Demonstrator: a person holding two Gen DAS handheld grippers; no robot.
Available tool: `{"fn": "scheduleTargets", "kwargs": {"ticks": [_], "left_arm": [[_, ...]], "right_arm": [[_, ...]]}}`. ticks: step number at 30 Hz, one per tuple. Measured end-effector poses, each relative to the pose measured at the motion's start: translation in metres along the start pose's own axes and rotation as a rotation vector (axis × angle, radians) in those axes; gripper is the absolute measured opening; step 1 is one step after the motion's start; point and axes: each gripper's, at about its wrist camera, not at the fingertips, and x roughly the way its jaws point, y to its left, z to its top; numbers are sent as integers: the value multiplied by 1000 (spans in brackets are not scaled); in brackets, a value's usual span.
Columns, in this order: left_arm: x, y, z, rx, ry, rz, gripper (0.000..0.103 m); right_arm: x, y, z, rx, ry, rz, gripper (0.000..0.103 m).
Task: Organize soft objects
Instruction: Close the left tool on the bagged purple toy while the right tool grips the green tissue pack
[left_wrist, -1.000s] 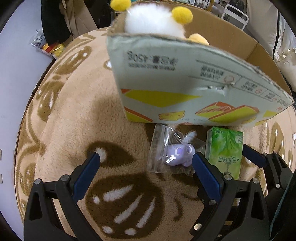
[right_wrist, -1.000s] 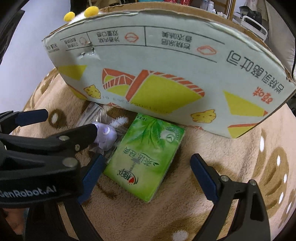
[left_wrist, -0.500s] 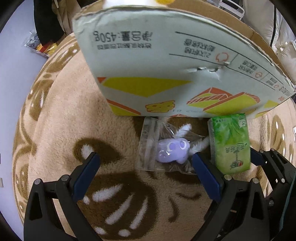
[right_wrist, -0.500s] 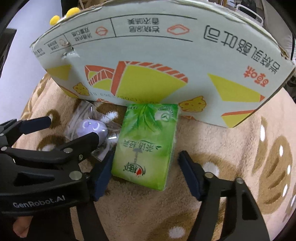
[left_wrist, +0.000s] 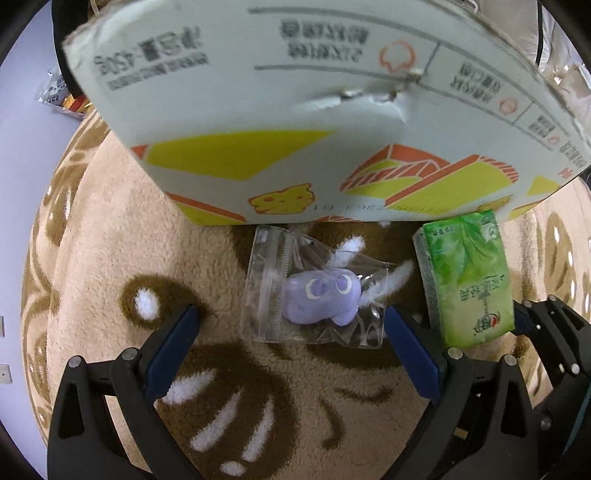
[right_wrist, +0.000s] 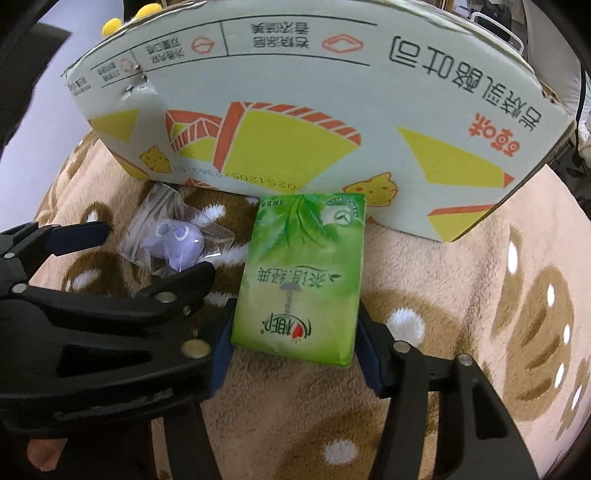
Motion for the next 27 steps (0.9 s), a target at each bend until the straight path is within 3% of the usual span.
{"fn": "scheduleTargets", "kwargs": {"ticks": [6,12,18,27], "left_arm": [[12,-17,2,2,-3,32,99],[9,-17,6,-34,2,-19,99],[21,-36,9,20,8,53,100],[24,-32,7,7,7,52,98]], "right_arm": [[5,16,-8,-29,0,-25,62],[6,20,-11,-38,4,-32,62],[11,21,-7,-49,7,-43,62],[10,23,-10,-51,1,-41,62]]}}
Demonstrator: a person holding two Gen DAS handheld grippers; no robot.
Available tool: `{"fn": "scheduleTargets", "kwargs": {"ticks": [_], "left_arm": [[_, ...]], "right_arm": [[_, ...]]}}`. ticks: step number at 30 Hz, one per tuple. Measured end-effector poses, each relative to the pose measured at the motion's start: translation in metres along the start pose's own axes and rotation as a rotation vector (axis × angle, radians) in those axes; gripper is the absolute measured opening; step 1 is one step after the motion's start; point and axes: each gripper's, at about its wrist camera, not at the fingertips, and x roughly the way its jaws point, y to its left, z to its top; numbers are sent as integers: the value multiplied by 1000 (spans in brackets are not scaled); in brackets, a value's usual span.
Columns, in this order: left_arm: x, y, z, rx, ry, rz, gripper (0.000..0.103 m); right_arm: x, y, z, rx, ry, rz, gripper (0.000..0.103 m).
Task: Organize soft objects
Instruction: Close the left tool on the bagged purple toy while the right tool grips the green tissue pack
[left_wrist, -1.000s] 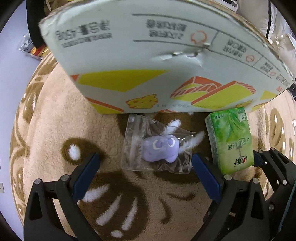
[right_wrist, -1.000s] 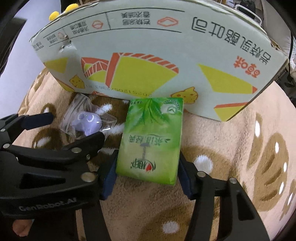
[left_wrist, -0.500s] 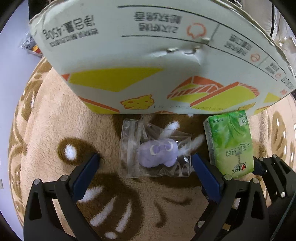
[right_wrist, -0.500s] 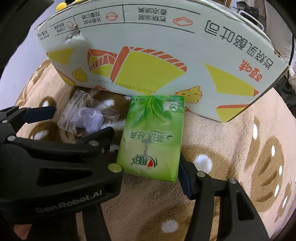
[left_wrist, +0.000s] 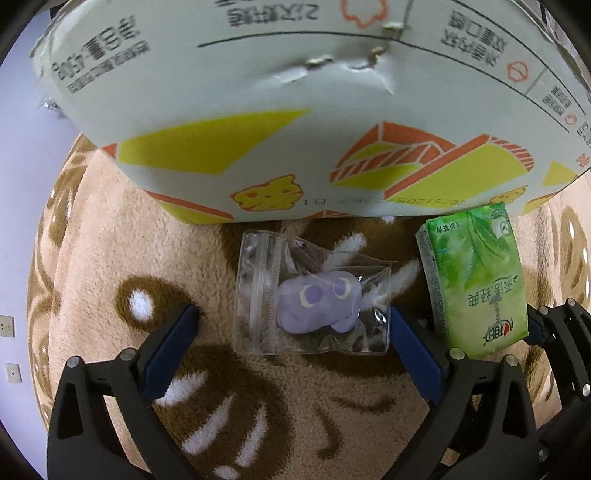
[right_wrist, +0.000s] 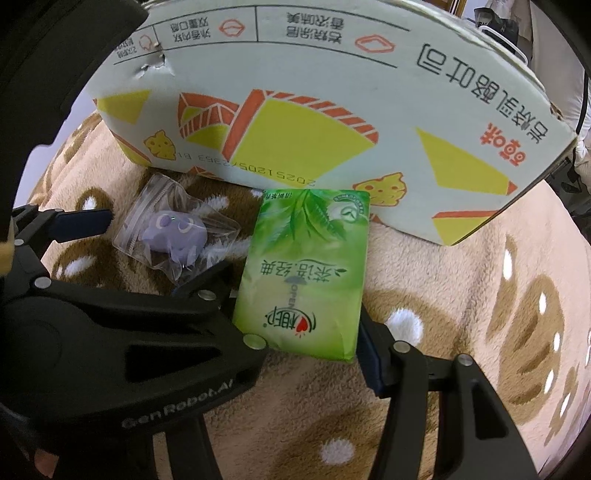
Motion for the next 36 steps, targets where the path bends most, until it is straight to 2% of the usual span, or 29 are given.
{"fn": "scheduleTargets", "kwargs": {"ticks": [10,22,29,36], "left_arm": [[-8,13,-7,-56,-29,14,75],[-22,34,-23,-118,-66,-16,61],[-33,47,-25,-118,-76,-23,58],[-56,61,-40,-146,-113,-12,58]], "right_arm": [[-1,-5,1,3,-3,5,59],[-13,-8,-3,-2,-19,6,58],[-24,-14,-4,14,-30,10,57],[-51,-26,-6,36,-84,16,57]]}}
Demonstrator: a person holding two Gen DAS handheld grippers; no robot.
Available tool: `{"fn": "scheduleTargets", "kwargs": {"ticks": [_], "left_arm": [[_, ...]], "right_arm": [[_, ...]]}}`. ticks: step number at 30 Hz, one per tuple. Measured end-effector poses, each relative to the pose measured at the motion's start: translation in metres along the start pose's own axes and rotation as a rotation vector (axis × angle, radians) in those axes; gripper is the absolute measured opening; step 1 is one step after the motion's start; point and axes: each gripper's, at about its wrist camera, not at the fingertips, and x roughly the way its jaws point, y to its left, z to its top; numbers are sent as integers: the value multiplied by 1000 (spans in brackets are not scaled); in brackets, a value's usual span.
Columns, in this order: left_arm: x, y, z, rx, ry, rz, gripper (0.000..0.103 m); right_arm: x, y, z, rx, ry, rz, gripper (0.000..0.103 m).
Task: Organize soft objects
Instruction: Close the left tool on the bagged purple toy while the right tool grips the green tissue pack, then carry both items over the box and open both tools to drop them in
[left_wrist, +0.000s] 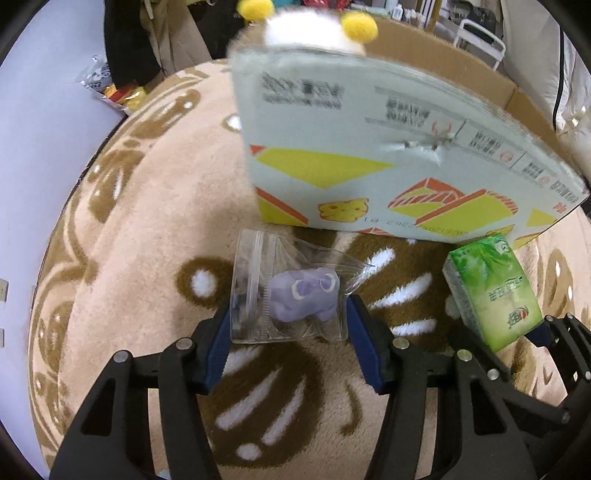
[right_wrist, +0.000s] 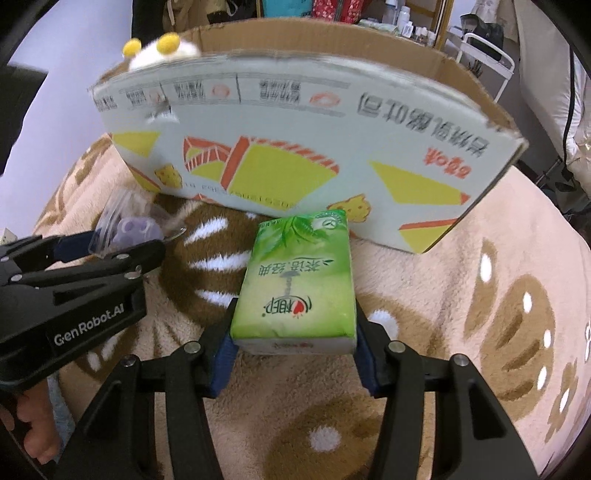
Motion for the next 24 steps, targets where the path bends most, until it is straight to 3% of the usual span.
{"fn": "scheduleTargets", "kwargs": {"ticks": [14,24], "left_arm": [[-60,3,-10,-35,-148,-23,58],[-128,-5,-16,30,-433,-23,58]], "right_arm": [[-70,-29,4,59,-126,80,56],[-113,-21,12,57,-290,80,56]]}}
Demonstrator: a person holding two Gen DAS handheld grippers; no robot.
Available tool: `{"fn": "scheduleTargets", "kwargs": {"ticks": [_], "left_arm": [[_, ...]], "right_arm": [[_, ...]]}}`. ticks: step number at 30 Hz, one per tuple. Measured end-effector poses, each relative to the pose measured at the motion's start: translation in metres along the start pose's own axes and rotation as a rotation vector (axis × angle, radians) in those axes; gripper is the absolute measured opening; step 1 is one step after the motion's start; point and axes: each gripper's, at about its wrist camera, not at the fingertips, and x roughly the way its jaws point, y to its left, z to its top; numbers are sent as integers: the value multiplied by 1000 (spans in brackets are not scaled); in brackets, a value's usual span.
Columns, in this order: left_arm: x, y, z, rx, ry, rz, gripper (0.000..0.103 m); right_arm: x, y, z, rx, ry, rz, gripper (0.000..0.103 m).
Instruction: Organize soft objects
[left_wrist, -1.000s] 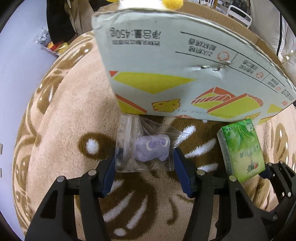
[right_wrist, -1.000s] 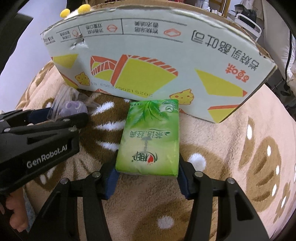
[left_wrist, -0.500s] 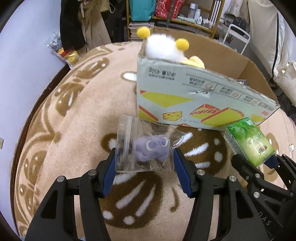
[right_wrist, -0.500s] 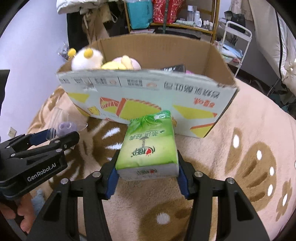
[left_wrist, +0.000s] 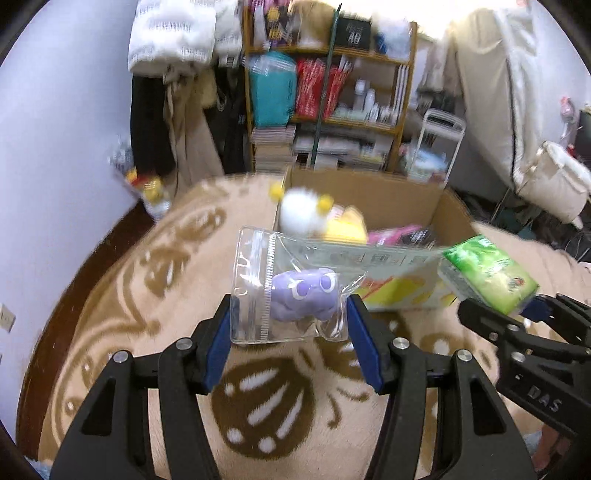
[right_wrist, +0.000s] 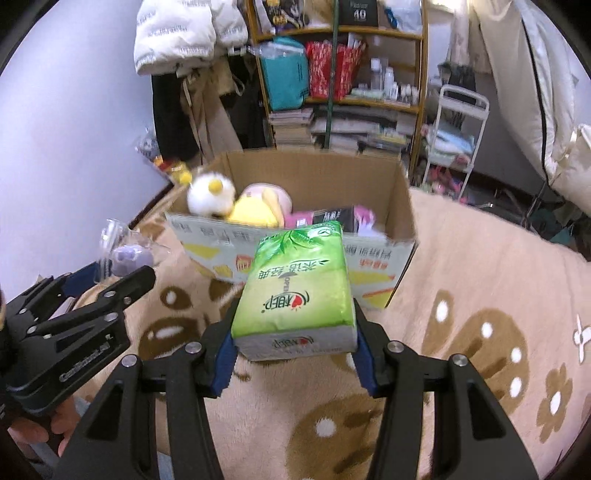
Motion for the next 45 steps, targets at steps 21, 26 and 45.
{"fn": "scheduleTargets", "kwargs": {"ticks": [21,26,45], "left_arm": [[14,-15,74,82,-211,3,59],[31,-29,74,124,-185,3,60],[56,-32,66,97,-138,-8,88]], "right_arm": [[22,-2,56,-71,-208,-24,57],[43,-7,53,-57,-165,-11,57],[64,-20,39,-4,-122,-10,68]]}}
